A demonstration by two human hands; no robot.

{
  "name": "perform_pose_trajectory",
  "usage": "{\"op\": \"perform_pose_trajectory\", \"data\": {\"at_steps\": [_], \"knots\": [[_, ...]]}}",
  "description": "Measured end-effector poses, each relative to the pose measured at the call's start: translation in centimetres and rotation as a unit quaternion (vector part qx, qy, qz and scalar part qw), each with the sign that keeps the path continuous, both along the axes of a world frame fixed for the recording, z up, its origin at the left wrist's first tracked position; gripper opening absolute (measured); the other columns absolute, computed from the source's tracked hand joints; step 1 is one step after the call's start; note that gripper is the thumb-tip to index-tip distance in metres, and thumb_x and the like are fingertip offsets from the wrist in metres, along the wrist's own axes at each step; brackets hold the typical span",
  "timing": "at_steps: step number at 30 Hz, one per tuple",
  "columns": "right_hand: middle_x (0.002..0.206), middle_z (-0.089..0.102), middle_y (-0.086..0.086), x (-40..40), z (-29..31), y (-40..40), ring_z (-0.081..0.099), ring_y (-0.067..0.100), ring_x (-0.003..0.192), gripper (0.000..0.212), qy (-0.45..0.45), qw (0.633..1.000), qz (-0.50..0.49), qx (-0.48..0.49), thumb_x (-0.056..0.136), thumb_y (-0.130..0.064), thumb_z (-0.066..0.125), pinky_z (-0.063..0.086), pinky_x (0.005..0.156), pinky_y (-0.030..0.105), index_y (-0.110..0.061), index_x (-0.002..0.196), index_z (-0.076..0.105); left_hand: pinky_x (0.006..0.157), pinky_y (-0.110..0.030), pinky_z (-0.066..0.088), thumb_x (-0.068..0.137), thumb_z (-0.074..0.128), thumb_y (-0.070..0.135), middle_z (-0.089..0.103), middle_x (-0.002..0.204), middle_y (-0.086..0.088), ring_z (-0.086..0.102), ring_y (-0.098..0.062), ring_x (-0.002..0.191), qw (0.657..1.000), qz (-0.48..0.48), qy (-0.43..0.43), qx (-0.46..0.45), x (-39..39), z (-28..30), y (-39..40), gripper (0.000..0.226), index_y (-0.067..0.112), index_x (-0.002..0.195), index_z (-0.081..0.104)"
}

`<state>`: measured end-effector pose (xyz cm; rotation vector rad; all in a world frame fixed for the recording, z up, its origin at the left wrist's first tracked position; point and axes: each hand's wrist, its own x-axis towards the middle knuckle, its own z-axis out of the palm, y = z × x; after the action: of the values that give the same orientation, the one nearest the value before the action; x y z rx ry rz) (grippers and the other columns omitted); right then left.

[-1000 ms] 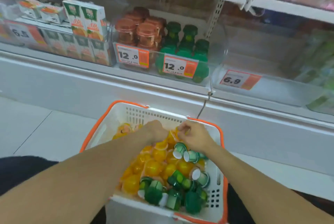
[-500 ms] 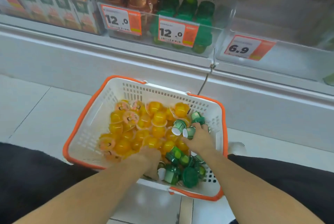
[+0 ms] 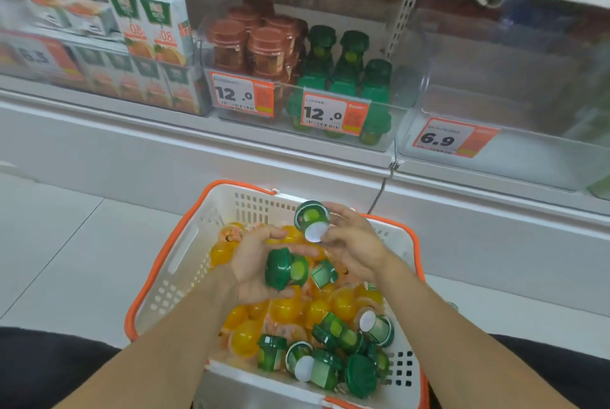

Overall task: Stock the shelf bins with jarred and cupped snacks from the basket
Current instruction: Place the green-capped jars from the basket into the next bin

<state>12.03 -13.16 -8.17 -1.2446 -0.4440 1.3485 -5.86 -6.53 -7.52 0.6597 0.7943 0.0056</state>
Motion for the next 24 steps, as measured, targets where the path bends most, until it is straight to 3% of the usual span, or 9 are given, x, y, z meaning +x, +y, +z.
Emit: {"op": "perform_pose_trajectory", "data": {"at_steps": [3,6,9,13,15,17,21,24], "knots": [[0.125,0.057,0.020,-0.1,3.5,1.1,0.066,0.037,0.099,0.057,-0.027,0.996,0.027,0.081,0.076,0.034,0.046,0.058,0.070,0.044,-0.007,0.116,0.051,0.047,-0.026,0.043,0.088,0.049,0.064,0.056,0.072,-0.019,0.054,-0.033,0.069,0.998,-0.004,-0.063,0.004,1.3,3.6,0.2,0.077,-0.005,0.116,0.067],[0.130,0.056,0.019,0.3,7.4,2.1,0.064,0.037,0.102,0.061,-0.117,0.981,0.048,0.144,0.063,0.021,0.066,0.055,0.076,0.059,-0.007,0.114,0.046,0.044,-0.024,0.042,0.088,0.056,0.061,0.057,0.080,-0.019,0.054,-0.032,0.071,0.990,0.033,-0.133,0.029,2.8,7.0,0.8,0.059,0.005,0.104,0.067],[0.124,0.057,0.018,1.2,11.8,2.5,0.061,0.031,0.099,0.060,-0.184,0.965,0.085,0.163,0.060,0.015,0.062,0.050,0.061,0.045,-0.008,0.113,0.044,0.042,-0.023,0.039,0.088,0.056,0.058,0.061,0.082,-0.015,0.059,-0.031,0.067,0.981,0.042,-0.143,0.124,3.8,10.1,1.9,0.050,0.012,0.103,0.068],[0.112,0.060,0.019,3.5,17.6,2.9,0.060,0.032,0.101,0.040,-0.199,0.964,0.112,0.134,0.070,-0.005,0.063,0.049,0.088,0.050,-0.011,0.109,0.055,0.041,-0.022,0.035,0.085,0.055,0.059,0.064,0.082,-0.012,0.062,-0.028,0.061,0.959,-0.008,-0.122,0.257,4.0,14.6,4.1,0.050,0.017,0.110,0.065],[0.103,0.066,0.008,4.5,19.8,3.2,0.062,0.025,0.094,0.029,-0.250,0.956,0.116,0.103,0.078,-0.025,0.071,0.046,0.087,0.045,-0.013,0.103,0.063,0.045,-0.024,0.034,0.084,0.057,0.057,0.065,0.081,-0.012,0.063,-0.027,0.062,0.940,-0.047,-0.089,0.326,3.9,16.7,5.2,0.048,0.018,0.111,0.064],[0.100,0.071,0.005,5.1,21.1,3.6,0.065,0.022,0.088,0.036,-0.318,0.935,0.135,0.076,0.083,-0.041,0.074,0.047,0.084,0.041,-0.011,0.103,0.068,0.053,-0.028,0.035,0.082,0.059,0.058,0.066,0.081,-0.013,0.063,-0.027,0.064,0.919,-0.092,-0.058,0.380,3.8,18.1,6.0,0.054,0.015,0.114,0.063],[0.096,0.072,0.014,5.0,21.7,4.5,0.067,0.026,0.083,0.036,-0.319,0.934,0.139,0.087,0.080,-0.034,0.071,0.051,0.089,0.044,-0.005,0.101,0.070,0.062,-0.034,0.042,0.080,0.064,0.063,0.064,0.083,-0.018,0.065,-0.030,0.067,0.907,-0.102,-0.030,0.408,4.1,18.2,6.9,0.062,0.015,0.120,0.065],[0.092,0.075,0.010,5.6,21.4,5.8,0.071,0.026,0.082,0.026,-0.355,0.926,0.084,0.096,0.081,-0.029,0.074,0.058,0.088,0.045,-0.007,0.094,0.074,0.050,-0.024,0.042,0.090,0.055,0.061,0.064,0.077,-0.014,0.063,-0.031,0.066,0.927,-0.044,-0.034,0.372,5.0,17.3,6.7,0.056,0.014,0.118,0.065]]}}
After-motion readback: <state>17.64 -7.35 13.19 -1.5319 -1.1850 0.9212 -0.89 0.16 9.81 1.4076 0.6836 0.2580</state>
